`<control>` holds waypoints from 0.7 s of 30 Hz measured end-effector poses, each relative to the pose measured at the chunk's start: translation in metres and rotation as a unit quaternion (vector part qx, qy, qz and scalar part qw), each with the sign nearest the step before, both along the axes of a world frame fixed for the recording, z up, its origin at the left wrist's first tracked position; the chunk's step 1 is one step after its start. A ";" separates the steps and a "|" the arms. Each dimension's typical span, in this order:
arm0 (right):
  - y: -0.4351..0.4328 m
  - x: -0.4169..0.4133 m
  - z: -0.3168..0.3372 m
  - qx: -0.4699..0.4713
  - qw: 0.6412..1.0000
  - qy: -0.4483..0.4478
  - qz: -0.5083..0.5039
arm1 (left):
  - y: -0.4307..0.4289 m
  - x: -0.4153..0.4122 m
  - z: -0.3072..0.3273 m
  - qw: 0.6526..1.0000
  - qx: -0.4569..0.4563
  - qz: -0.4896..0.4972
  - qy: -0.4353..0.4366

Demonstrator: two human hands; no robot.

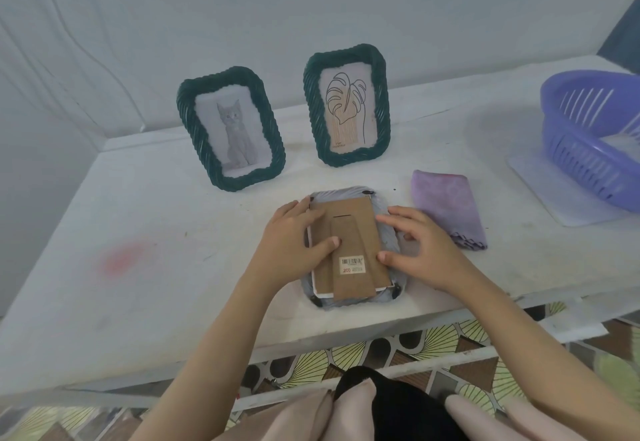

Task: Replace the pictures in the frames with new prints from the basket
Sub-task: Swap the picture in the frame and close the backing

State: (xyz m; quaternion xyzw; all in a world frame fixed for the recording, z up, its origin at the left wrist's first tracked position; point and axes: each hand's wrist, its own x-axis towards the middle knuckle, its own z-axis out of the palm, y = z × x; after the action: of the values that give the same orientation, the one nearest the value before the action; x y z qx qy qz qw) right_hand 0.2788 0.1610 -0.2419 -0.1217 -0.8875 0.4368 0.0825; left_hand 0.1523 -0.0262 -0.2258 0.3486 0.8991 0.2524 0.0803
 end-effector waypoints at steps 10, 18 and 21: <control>0.002 -0.018 0.006 0.051 0.998 0.010 -0.043 | -0.006 0.000 -0.018 0.995 0.081 0.051 0.003; 0.012 -0.048 0.011 0.142 0.989 -0.027 -0.030 | -0.005 -0.010 -0.019 0.998 0.065 0.025 0.008; 0.014 -0.050 0.009 0.165 0.985 -0.056 -0.022 | -0.003 -0.015 -0.019 0.999 0.028 0.019 0.008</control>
State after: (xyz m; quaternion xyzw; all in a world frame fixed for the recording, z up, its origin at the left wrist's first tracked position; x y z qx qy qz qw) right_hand 0.2287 0.1751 -0.2327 -0.1500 -0.9476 0.2752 0.0612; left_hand 0.1375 -0.0296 -0.2447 0.3355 0.8988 0.2760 0.0584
